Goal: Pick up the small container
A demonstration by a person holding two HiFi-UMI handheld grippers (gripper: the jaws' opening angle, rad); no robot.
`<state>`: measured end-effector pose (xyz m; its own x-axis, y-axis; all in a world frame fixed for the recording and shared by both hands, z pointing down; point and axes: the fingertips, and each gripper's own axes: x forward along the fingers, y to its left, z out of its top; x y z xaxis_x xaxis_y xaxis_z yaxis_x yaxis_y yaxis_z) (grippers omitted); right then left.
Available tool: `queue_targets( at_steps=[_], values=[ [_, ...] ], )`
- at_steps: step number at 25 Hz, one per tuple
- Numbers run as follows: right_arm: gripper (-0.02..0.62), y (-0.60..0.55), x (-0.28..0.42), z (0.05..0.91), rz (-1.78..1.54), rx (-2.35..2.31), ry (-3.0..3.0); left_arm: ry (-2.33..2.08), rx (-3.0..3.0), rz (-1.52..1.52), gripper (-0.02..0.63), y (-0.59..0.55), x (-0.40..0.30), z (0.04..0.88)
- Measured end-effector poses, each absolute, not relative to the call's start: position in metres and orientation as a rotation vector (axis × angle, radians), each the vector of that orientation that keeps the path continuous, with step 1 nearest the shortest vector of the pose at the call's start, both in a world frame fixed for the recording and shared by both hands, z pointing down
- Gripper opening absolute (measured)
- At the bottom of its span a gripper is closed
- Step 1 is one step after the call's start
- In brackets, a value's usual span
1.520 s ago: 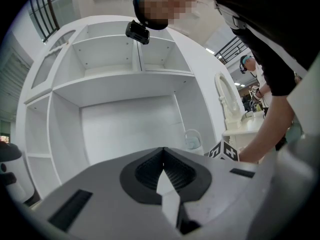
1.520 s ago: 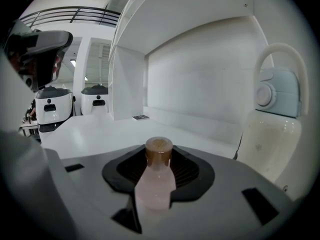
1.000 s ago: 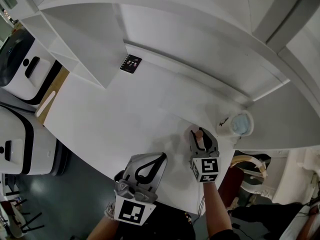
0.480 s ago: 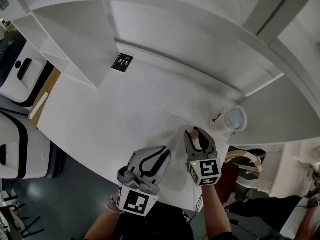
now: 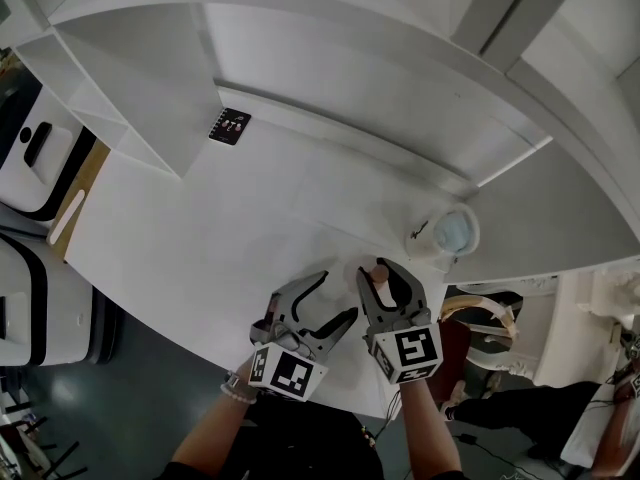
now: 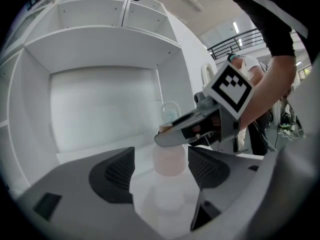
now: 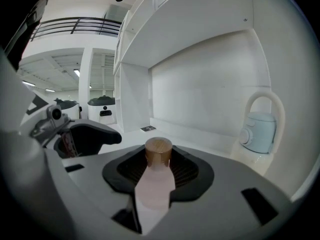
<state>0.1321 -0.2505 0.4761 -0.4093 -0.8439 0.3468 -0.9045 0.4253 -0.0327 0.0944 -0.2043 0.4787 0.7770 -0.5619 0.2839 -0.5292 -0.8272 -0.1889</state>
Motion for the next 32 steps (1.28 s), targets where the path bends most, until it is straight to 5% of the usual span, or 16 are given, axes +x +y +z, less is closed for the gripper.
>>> queue_targets(
  at_steps=[15,32],
  values=[
    [0.141,-0.233,0.111,0.434,0.292,1.475,-2.473,0.786,-2.842,-0.624,0.373,-0.206,0.119,0.524],
    [0.141,-0.192,0.097,0.358,0.283,1.488,-2.528,0.709,-2.831,-0.436,0.373,-0.180,0.114,0.447]
  ],
)
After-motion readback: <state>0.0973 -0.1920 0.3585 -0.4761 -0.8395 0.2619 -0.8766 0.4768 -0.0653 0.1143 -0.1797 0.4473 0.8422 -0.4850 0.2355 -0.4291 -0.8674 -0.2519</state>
